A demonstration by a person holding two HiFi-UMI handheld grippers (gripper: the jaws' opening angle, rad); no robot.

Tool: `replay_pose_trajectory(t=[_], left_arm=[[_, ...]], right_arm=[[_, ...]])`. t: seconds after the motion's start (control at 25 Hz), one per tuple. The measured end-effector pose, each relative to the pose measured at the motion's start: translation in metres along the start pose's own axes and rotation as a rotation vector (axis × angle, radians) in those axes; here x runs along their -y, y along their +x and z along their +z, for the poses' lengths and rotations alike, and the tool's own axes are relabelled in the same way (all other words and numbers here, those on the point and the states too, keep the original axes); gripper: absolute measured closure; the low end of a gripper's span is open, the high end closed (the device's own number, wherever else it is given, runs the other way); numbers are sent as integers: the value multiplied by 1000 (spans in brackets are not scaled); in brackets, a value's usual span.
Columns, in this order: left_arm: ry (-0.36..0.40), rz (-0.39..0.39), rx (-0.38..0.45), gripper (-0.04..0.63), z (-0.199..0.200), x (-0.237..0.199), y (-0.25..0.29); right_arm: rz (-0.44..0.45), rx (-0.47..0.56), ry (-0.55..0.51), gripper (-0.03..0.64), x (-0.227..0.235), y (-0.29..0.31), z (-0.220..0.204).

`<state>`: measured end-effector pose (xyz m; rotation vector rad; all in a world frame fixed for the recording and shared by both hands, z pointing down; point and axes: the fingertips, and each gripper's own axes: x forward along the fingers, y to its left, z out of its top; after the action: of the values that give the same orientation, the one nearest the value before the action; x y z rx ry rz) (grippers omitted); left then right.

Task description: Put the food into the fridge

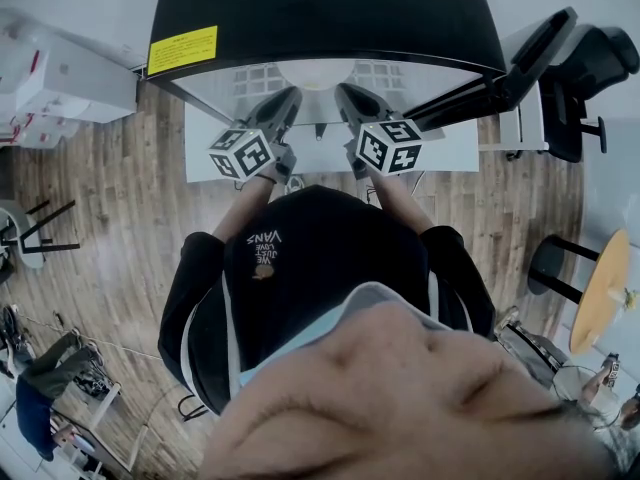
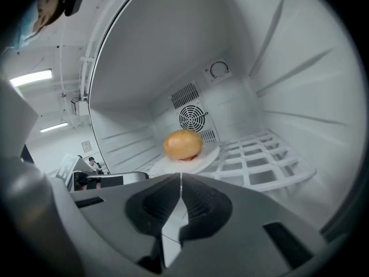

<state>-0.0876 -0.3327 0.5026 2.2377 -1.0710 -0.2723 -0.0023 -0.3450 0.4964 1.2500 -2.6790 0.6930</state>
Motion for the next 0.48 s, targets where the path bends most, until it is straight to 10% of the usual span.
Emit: replay_pose_trajectory(t=[0.48], left_arm=[[0, -2, 7, 569, 2, 0, -3]], right_arm=[[-6, 17, 6, 597, 0, -3, 3]])
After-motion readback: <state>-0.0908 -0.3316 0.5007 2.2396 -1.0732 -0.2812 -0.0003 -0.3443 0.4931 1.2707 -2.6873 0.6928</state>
